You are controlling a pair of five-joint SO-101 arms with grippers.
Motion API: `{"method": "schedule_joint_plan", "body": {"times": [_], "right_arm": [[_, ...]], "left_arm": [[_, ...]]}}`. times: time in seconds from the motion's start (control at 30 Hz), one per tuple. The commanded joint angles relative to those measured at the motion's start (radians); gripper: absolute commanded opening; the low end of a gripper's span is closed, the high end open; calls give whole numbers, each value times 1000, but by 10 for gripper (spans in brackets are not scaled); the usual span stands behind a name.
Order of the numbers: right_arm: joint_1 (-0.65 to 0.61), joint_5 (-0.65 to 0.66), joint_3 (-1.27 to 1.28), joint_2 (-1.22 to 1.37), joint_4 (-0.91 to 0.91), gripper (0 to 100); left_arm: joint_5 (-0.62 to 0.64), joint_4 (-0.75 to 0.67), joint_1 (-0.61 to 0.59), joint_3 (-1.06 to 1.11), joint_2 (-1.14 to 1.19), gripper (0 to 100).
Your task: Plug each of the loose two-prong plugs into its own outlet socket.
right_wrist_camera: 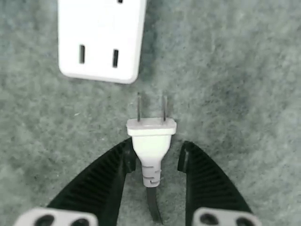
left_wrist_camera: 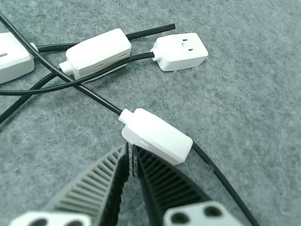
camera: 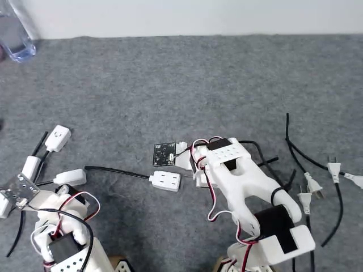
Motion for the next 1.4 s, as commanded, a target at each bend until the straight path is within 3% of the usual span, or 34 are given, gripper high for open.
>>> {"method": "schedule_joint_plan", "body": {"times": [0.0,0.37,0.87,1.37], "right_arm": [[22,11,-25,-65,1,147],[-71,12,-17,-74,-1,147],[-68,43,-83,64,-8,144],[-97,97,-402,300,297,143]], "left_arm": [[-8,-23,0,-5,-8,13],[-8,-23,0,-5,-8,13],[-8,-23,0,-5,-8,13],[-8,-23,0,-5,-8,13]]}}
